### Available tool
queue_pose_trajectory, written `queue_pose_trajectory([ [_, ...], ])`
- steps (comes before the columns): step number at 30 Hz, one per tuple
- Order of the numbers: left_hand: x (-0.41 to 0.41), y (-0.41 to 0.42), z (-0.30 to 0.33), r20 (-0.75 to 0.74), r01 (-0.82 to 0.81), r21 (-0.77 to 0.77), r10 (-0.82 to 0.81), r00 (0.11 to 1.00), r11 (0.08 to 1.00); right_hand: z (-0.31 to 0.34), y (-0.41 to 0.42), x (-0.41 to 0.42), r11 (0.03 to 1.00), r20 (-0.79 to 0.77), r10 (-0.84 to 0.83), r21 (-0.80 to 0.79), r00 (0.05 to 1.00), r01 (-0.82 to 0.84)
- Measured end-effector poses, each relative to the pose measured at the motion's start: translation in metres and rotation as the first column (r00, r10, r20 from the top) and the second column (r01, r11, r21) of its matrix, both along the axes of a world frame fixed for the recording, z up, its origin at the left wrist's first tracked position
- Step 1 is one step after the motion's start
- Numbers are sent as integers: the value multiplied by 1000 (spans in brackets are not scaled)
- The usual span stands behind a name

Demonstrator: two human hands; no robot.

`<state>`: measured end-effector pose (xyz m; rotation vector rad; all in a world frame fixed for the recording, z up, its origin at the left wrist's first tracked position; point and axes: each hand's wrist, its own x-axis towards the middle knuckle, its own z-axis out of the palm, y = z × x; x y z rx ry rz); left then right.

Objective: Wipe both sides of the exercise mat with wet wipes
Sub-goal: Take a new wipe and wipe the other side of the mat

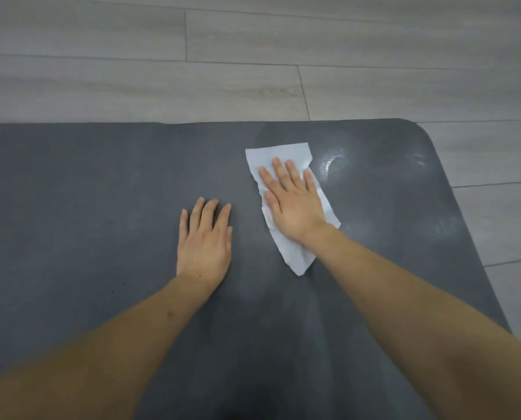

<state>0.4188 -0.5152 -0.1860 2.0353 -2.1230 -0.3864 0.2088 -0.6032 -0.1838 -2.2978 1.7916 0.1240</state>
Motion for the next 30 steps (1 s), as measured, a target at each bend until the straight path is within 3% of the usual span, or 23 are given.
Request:
queue_pose_trajectory([
  [5,-11,35,8,-18,-17,-23,17,1000,1000,6,102,-16,999,15,45,12,999,-45],
  [9,-51,76,8,-43,-49,51,51,998,997,10,180,-42,999,8,47,21,999,-47],
  [14,-64,83,3,14,-91,71,91,996,993,4,210,-54,1000,3,22,-6,1000,-22],
  [21,-68,83,-2,18,-125,24,124,992,992,-3,173,-53,997,42,66,-45,997,-64],
  [30,-71,76,-5,59,-148,-1,147,987,989,-4,16,-31,999,72,-23,-28,997,25],
])
